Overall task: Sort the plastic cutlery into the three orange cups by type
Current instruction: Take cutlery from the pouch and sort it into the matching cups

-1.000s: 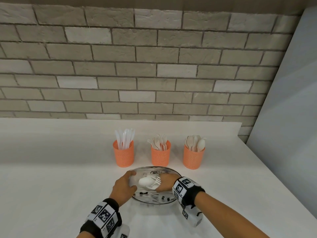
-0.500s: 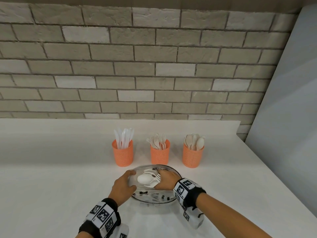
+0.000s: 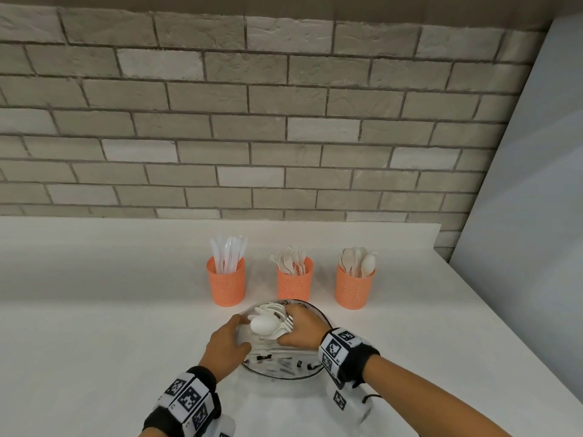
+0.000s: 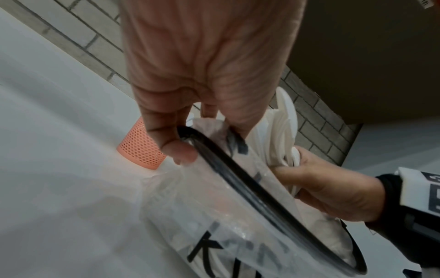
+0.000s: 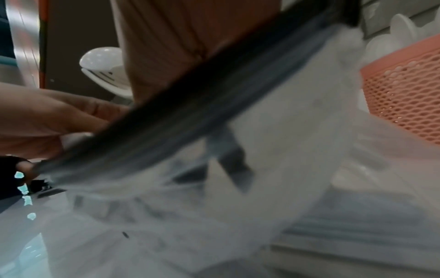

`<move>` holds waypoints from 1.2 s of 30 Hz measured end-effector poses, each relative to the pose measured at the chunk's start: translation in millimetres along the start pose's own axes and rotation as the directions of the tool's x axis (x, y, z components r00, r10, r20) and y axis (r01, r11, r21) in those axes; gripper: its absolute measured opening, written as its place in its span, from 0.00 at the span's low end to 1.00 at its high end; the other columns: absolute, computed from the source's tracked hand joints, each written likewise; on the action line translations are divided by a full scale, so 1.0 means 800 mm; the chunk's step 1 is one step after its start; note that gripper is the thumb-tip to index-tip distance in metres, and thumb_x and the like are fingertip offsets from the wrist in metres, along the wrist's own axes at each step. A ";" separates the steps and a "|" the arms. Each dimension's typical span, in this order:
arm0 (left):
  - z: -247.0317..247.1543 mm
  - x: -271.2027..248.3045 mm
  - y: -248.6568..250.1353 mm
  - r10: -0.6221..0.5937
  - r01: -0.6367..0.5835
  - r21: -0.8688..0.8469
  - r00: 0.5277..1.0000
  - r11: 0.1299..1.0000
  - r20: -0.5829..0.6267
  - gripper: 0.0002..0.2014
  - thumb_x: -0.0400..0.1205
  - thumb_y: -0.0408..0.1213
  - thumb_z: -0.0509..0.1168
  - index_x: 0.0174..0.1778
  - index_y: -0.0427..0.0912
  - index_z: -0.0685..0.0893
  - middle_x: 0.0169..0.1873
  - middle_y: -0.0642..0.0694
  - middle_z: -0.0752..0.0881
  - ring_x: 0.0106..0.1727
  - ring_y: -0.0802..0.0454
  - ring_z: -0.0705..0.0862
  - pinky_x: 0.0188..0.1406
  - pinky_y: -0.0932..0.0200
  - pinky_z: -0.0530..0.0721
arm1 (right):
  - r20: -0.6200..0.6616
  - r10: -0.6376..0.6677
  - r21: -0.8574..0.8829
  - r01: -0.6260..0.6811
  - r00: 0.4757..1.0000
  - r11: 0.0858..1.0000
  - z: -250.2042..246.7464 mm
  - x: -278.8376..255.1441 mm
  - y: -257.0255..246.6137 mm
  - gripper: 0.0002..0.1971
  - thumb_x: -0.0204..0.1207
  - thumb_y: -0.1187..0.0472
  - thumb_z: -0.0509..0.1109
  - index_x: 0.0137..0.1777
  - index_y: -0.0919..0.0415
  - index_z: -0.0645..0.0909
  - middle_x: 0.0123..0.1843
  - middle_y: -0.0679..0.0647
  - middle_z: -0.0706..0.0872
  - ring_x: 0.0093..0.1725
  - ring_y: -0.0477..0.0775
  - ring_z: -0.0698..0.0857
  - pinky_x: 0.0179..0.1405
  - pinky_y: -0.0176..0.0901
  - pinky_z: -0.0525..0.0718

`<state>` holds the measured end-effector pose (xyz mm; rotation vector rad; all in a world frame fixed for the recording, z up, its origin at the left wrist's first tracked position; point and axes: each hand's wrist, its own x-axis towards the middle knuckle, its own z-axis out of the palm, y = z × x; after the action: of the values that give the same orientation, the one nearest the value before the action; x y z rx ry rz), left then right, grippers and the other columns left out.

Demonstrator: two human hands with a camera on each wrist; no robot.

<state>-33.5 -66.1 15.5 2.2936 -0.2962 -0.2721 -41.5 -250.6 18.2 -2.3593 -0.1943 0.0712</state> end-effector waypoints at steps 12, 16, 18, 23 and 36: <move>-0.017 -0.009 0.014 0.188 -0.143 0.190 0.949 0.971 -0.251 0.06 0.79 0.35 0.65 0.47 0.47 0.87 0.51 0.45 0.80 0.55 0.46 0.79 0.49 0.65 0.73 | -0.189 0.058 0.545 0.055 0.980 0.837 -0.057 0.017 -0.053 0.12 0.71 0.74 0.69 0.48 0.57 0.77 0.38 0.50 0.81 0.36 0.42 0.83 0.38 0.33 0.81; -0.032 -0.006 0.053 0.130 -0.206 -0.279 0.955 0.938 -0.267 0.10 0.84 0.32 0.59 0.40 0.46 0.83 0.41 0.50 0.84 0.41 0.50 0.81 0.37 0.69 0.76 | -0.279 0.162 0.700 0.085 0.946 0.710 -0.084 0.029 -0.067 0.09 0.70 0.72 0.69 0.43 0.58 0.78 0.34 0.53 0.79 0.33 0.50 0.80 0.36 0.38 0.81; -0.032 -0.002 0.070 0.011 -0.083 -0.560 0.991 0.824 -0.131 0.11 0.86 0.34 0.55 0.46 0.42 0.83 0.42 0.43 0.84 0.42 0.48 0.82 0.39 0.63 0.80 | -0.294 0.196 0.746 0.096 0.936 0.659 -0.092 0.031 -0.073 0.10 0.72 0.74 0.66 0.43 0.58 0.77 0.30 0.53 0.78 0.30 0.50 0.79 0.32 0.37 0.80; -0.016 0.015 0.092 -0.169 0.342 -0.837 0.940 0.427 0.297 0.21 0.87 0.48 0.50 0.53 0.34 0.79 0.44 0.37 0.84 0.44 0.44 0.83 0.46 0.54 0.81 | -0.342 0.238 0.790 0.140 0.909 0.597 -0.097 0.028 -0.088 0.10 0.74 0.75 0.64 0.42 0.59 0.77 0.28 0.55 0.76 0.26 0.49 0.79 0.30 0.38 0.80; 0.003 0.030 0.142 -0.044 0.515 -0.857 0.856 -0.028 0.515 0.16 0.86 0.40 0.53 0.46 0.30 0.79 0.32 0.34 0.83 0.40 0.41 0.81 0.26 0.49 0.88 | -0.549 0.340 0.745 0.263 0.764 0.613 -0.087 0.025 -0.110 0.09 0.66 0.76 0.71 0.40 0.62 0.78 0.31 0.60 0.80 0.32 0.56 0.79 0.34 0.43 0.82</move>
<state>-25.9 -149.8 95.2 0.7294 0.2400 -0.8217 -24.6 -233.7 129.6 -1.3395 0.2187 -0.5500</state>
